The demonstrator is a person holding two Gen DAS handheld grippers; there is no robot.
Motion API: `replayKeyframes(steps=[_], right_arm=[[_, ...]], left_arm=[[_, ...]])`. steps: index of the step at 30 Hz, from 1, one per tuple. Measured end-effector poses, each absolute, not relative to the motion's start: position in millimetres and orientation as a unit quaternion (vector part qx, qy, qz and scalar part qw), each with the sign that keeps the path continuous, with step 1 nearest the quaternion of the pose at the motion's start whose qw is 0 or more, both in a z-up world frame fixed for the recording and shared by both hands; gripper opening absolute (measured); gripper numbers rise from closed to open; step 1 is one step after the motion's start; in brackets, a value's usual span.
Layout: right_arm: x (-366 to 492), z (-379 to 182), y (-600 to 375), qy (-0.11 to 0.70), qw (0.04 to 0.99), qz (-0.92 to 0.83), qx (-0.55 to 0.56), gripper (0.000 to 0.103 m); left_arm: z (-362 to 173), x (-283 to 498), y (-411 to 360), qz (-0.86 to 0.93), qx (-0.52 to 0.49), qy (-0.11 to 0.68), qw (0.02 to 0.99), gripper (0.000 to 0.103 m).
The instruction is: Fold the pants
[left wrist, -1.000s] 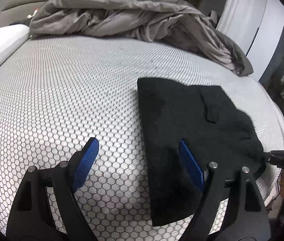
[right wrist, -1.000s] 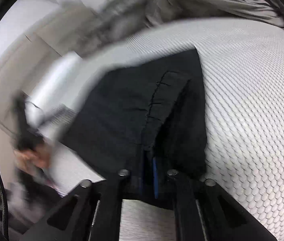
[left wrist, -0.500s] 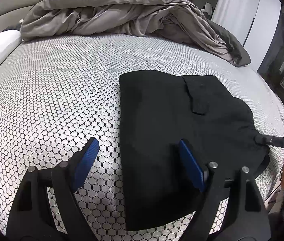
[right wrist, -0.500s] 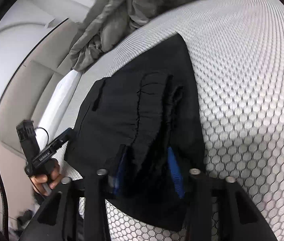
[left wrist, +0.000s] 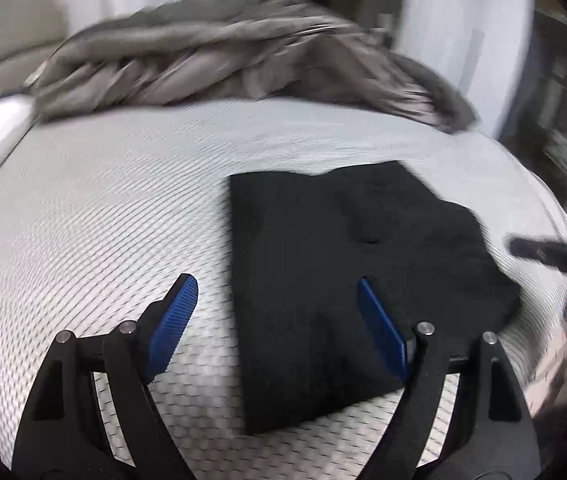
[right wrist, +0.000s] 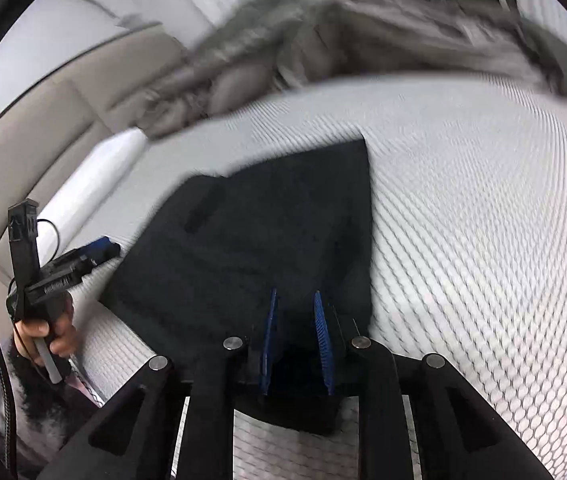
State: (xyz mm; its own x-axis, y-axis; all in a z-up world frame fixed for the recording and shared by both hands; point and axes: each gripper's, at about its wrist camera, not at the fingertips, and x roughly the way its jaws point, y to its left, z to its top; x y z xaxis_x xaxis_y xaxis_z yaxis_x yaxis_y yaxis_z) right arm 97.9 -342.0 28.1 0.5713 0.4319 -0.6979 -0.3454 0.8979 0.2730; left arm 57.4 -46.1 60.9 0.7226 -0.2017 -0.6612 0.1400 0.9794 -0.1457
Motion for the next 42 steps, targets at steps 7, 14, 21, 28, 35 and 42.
replayKeyframes(steps=[7, 14, 21, 28, 35, 42], right_arm=[[103.8, -4.1, -238.4, 0.42, 0.864, 0.275, -0.04, 0.027], [104.2, -17.4, -259.9, 0.436, 0.864, 0.205, -0.145, 0.019], [101.2, 13.3, -264.2, 0.404, 0.878, 0.245, -0.071, 0.036], [138.5, -24.1, -215.7, 0.432, 0.864, 0.24, -0.102, 0.041], [125.8, -7.8, -282.1, 0.425, 0.876, 0.192, -0.122, 0.034], [146.8, 2.6, -236.8, 0.399, 0.892, 0.195, -0.086, 0.042]], left_arm=[[17.3, 69.7, -105.4, -0.189, 0.046, 0.42, 0.887, 0.078], [18.3, 56.1, -65.0, -0.184, 0.052, 0.431, 0.882, 0.078], [47.4, 53.0, -62.3, -0.175, 0.02, 0.385, 0.906, 0.076], [24.2, 83.6, -74.1, -0.19, 0.031, 0.43, 0.882, 0.069], [31.7, 63.4, -52.0, -0.174, 0.036, 0.428, 0.886, 0.066], [44.7, 103.9, -75.3, -0.166, -0.003, 0.409, 0.897, 0.063]])
